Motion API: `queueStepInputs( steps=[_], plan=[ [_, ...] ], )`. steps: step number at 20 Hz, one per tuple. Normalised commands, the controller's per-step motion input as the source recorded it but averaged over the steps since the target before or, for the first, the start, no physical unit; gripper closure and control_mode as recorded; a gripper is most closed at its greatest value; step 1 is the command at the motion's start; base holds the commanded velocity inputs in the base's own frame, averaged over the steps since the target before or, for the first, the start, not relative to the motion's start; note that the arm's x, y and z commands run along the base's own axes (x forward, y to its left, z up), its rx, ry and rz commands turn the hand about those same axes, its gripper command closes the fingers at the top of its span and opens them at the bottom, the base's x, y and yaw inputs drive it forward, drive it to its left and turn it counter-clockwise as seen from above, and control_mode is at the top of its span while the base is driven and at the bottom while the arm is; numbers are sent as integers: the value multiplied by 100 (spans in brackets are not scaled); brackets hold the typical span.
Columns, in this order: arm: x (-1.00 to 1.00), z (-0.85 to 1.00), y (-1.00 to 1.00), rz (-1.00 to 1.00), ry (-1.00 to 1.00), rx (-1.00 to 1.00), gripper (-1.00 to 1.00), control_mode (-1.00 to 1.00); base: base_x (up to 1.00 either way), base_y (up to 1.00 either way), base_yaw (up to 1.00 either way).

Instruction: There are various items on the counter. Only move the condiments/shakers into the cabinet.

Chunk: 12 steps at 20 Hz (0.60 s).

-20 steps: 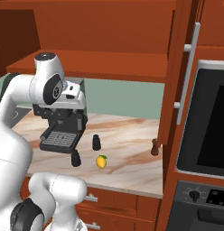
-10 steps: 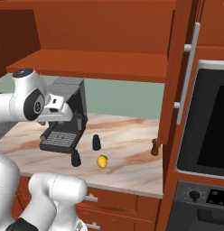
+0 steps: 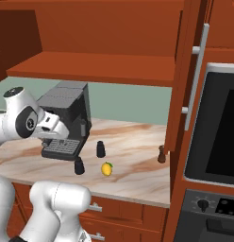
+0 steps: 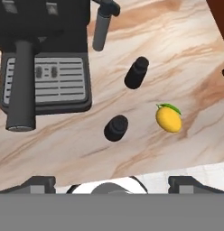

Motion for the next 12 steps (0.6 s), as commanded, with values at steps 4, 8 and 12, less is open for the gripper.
queueStepInputs(
  steps=[4, 8, 12],
  plan=[
    [0, -40, 0, -25, 0, 0, -100, -100, 0, 0, 0],
    [1, -45, 0, -21, 0, 0, -100, -100, 0, 0, 0],
    [23, -42, -11, -6, 0, 0, -100, -100, 0, 0, 0]
  ],
)
